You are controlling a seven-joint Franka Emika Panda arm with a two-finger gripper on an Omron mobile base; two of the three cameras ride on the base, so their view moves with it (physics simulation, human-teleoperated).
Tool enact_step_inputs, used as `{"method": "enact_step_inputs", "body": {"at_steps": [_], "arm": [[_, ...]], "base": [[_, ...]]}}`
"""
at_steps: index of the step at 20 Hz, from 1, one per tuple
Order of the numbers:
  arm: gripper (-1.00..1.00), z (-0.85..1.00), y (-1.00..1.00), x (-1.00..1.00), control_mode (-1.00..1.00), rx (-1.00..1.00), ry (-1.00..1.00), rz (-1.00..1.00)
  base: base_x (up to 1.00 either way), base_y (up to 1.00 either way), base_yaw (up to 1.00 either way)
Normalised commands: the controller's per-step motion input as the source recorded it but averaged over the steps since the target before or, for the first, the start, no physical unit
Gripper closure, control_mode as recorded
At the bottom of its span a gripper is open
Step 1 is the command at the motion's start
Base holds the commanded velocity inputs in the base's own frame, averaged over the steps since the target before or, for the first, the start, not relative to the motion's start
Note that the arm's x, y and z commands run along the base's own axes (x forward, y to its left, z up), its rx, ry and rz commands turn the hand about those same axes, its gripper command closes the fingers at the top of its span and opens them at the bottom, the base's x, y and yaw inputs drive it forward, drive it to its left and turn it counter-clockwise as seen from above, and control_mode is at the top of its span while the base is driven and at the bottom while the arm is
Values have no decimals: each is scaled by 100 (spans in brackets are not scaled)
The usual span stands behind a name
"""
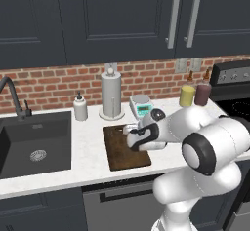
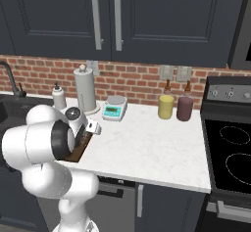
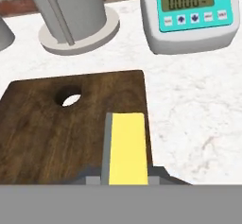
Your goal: Pick up the sponge from the counter and clean the cutting board by briefly scrubbing or pressing down on the cutting board. Once finished, release the sponge.
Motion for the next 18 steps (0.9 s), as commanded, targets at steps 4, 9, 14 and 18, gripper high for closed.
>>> {"method": "enact_step_inputs", "body": {"at_steps": [4, 9, 14, 18], "arm": [[100, 0, -2, 15, -100, 0, 0, 0], [100, -1, 63, 29, -100, 0, 0, 0], [100, -5, 70, 11, -100, 0, 0, 0], [100, 0, 54, 0, -100, 0, 0, 0]], "base": [[0, 0, 0], [0, 0, 0], [0, 0, 0], [0, 0, 0]]}}
